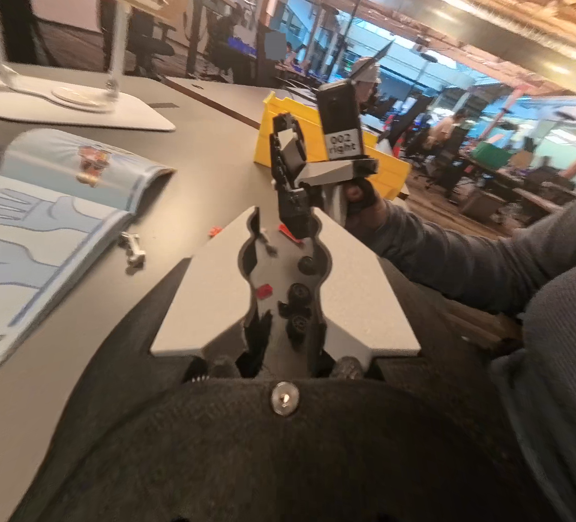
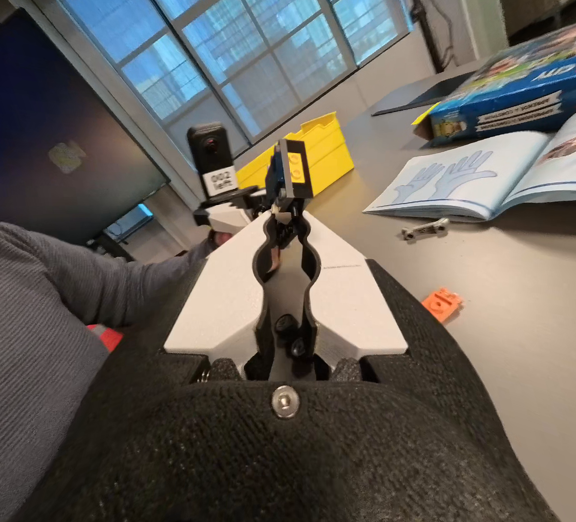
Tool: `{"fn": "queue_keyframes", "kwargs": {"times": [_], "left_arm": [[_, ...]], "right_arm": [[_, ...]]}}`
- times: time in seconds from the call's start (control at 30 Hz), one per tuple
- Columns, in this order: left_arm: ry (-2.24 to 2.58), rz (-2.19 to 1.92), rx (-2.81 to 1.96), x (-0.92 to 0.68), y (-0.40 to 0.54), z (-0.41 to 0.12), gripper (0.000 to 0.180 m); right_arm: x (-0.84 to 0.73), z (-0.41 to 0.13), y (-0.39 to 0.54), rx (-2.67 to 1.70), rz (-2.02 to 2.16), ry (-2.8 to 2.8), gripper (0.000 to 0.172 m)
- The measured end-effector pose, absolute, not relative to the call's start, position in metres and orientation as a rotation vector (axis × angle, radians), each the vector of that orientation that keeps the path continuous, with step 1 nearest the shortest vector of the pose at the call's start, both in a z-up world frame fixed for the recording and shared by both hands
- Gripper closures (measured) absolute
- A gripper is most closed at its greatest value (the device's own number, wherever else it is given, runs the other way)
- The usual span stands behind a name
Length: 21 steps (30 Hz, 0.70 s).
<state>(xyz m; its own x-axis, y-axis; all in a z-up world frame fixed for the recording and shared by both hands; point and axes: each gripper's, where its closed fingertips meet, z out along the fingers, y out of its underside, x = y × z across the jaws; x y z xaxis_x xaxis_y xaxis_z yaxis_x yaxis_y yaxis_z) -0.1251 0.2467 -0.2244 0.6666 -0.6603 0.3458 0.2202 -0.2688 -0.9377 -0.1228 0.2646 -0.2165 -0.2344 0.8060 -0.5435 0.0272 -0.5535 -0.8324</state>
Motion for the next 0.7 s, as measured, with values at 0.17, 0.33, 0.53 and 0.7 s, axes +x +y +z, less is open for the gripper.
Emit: {"fn": "queue_keyframes", "kwargs": {"times": [0.17, 0.33, 0.53, 0.7], "left_arm": [[0.46, -0.24, -1.544, -0.15, 0.254, -0.215, 0.15], [0.744, 0.248, -1.48, -0.133, 0.255, -0.228, 0.154], [0.826, 0.431, -1.469, -0.134, 0.259, -0.237, 0.169], [0.831, 0.458, -1.515, -0.138, 0.261, -0.24, 0.171]], "right_arm": [[-0.125, -0.218, 0.279, -1.441, 1.474, -1.008, 0.161], [-0.134, -0.228, 0.271, -1.434, 1.255, -1.108, 0.16], [-0.14, -0.232, 0.265, -1.419, 1.179, -1.16, 0.161], [-0.14, -0.229, 0.262, -1.419, 1.278, -1.131, 0.156]]}}
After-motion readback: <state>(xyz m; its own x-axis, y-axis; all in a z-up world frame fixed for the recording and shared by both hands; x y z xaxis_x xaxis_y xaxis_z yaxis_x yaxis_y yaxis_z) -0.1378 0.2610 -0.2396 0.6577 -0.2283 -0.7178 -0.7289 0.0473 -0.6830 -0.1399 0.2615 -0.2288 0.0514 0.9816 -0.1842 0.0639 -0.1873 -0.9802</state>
